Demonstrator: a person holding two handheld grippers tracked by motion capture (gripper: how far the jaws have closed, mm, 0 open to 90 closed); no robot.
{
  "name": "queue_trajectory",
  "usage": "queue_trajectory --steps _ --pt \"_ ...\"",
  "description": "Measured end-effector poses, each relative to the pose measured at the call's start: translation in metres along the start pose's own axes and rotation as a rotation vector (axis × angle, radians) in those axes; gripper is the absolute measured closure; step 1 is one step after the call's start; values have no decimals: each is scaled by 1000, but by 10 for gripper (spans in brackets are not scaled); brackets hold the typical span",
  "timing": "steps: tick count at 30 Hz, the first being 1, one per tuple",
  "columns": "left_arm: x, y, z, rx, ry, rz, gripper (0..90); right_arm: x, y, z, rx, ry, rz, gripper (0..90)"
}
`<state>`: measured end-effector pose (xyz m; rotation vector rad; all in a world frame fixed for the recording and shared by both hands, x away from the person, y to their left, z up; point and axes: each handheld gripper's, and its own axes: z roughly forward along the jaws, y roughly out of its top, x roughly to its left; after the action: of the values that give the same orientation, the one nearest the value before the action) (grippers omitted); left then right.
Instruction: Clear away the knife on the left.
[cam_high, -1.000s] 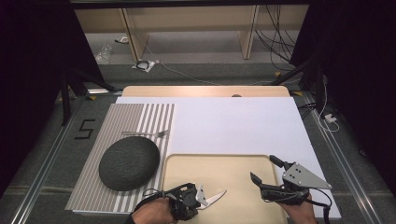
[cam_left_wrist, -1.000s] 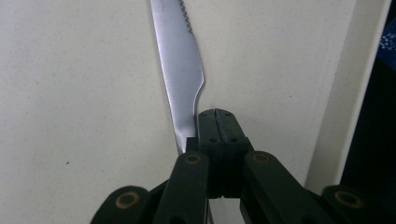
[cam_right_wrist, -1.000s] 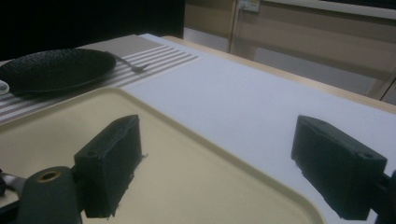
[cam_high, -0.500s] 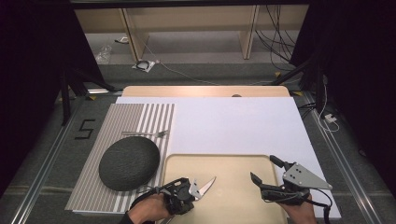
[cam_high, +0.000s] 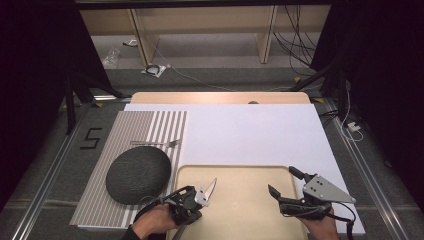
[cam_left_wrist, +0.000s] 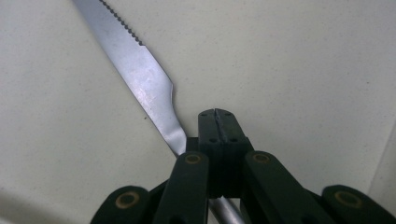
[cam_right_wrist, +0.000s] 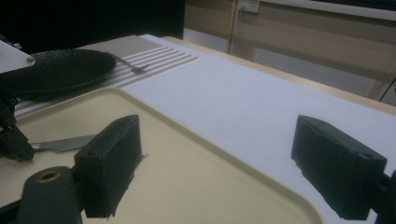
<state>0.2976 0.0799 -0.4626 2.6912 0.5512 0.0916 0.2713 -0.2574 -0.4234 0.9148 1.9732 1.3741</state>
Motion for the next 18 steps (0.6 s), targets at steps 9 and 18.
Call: queue_trajectory --steps 9,18 --pt "5 -4 -2 6 12 -13 893 0 0 0 3 0 0 170" --pt "11 -9 -5 11 29 -31 893 0 0 0 3 0 -2 170"
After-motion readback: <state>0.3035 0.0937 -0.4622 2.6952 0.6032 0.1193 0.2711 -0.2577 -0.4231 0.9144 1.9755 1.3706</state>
